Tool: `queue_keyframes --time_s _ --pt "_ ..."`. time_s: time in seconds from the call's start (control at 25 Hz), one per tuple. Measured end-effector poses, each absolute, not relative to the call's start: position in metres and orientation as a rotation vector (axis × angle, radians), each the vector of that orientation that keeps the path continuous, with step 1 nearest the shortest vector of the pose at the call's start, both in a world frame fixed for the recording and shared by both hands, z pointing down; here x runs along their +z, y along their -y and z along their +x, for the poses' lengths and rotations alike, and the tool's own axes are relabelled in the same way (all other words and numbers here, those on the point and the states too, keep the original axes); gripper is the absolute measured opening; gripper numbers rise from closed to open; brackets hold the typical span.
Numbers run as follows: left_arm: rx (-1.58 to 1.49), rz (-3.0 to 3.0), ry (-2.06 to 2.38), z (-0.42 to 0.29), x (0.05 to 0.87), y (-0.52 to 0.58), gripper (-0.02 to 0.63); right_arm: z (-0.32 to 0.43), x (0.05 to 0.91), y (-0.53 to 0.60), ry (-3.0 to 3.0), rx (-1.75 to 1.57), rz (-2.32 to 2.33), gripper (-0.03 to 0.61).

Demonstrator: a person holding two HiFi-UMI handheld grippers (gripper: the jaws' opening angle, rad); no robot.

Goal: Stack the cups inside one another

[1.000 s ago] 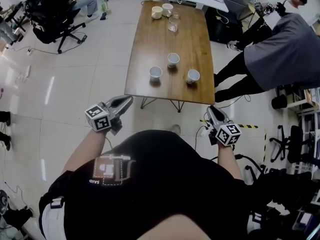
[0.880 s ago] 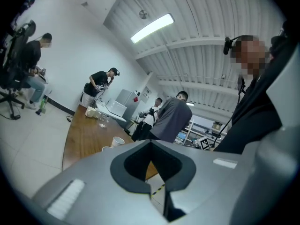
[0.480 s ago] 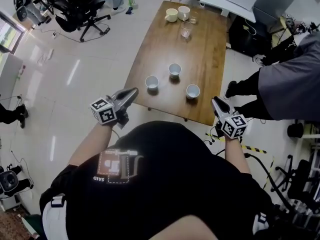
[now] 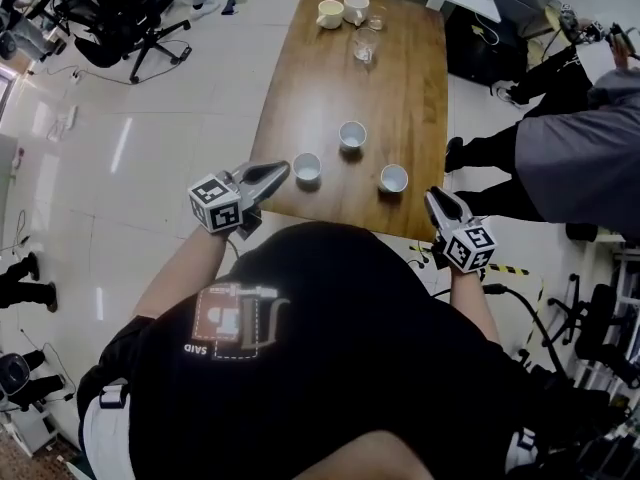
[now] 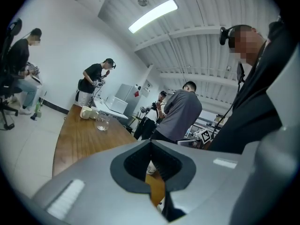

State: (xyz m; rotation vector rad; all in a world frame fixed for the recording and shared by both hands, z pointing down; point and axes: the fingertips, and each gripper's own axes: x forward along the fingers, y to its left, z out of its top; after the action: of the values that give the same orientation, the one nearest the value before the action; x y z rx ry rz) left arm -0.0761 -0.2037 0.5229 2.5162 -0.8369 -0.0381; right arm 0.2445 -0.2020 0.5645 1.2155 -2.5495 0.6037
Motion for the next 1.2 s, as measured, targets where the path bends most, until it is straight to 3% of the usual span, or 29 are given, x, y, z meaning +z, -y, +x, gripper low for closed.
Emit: queue_keyframes --time_s 0.6,0.92,1.2 --pt "-0.076 2.485 0.876 -0.092 0.529 0.220 0.002 0.215 0.566 0.210 2.543 0.563 1.117 0.087" --pt "-0.135 2.418 1.042 -0.134 0.525 0.201 0.002 0.075 0.556 0.220 2.586 0.144 0.494 0.117" --pt "-0.149 2.327 1.226 -0.198 0.525 0.158 0.002 -0.039 0.622 0.195 2.347 -0.188 -0.014 0.144"
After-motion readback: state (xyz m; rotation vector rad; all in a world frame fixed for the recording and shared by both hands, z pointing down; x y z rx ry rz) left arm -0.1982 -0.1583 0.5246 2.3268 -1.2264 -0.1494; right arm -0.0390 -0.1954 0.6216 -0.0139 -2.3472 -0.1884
